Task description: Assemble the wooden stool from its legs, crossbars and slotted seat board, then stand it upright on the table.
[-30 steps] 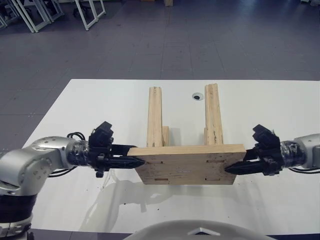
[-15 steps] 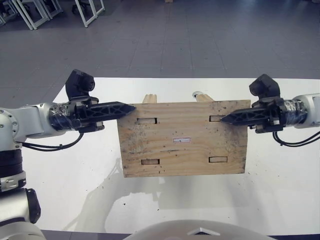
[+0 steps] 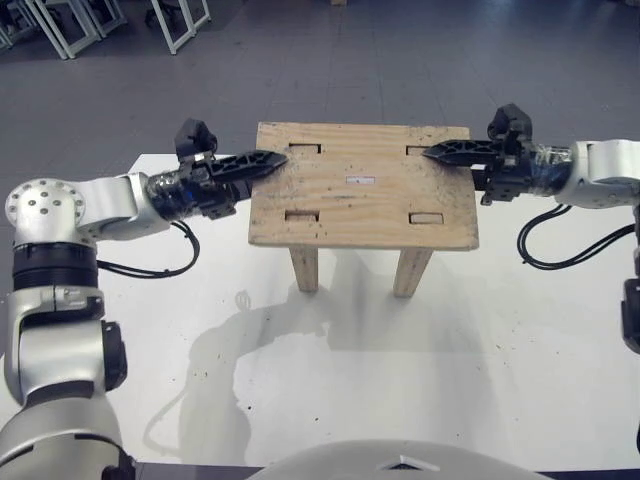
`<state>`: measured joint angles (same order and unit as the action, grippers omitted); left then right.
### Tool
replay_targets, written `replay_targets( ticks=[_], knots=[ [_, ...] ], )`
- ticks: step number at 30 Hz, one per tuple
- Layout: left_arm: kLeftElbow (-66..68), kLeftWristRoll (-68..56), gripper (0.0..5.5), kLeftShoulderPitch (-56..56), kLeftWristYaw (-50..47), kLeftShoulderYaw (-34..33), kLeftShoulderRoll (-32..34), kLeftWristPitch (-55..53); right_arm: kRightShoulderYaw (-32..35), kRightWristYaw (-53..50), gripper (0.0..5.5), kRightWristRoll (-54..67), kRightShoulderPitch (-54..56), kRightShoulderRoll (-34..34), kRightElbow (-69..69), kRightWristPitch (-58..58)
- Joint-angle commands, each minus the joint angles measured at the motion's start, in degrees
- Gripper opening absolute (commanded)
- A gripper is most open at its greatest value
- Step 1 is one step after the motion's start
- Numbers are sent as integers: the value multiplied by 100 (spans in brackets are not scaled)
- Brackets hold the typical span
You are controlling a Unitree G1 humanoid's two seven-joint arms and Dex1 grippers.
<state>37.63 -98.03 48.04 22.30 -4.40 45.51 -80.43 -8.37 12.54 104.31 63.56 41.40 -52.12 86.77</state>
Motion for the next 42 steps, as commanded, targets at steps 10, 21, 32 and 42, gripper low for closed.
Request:
replay_targets(
  ticks=[10,21,32,42],
  knots=[
    [1368,2327,250,925,-374,-917,-870,747,854,693,233,-3163,158,-849,-788,-878],
    [2299,3796,406,1008,-264,-1672,-942,1432,1614,1582,412,-4548,420,-928,-1072,-1103],
    [1976,4223,406,707,-206,-2411,-1212,1261,2818,1812,546,-5204,812,-1073,-1239,-1314],
    [1413,4486,406,520,-106,-2667,-1339,1393,3211,1952,546,-5743,296,-838,-942,-1321]
  ],
)
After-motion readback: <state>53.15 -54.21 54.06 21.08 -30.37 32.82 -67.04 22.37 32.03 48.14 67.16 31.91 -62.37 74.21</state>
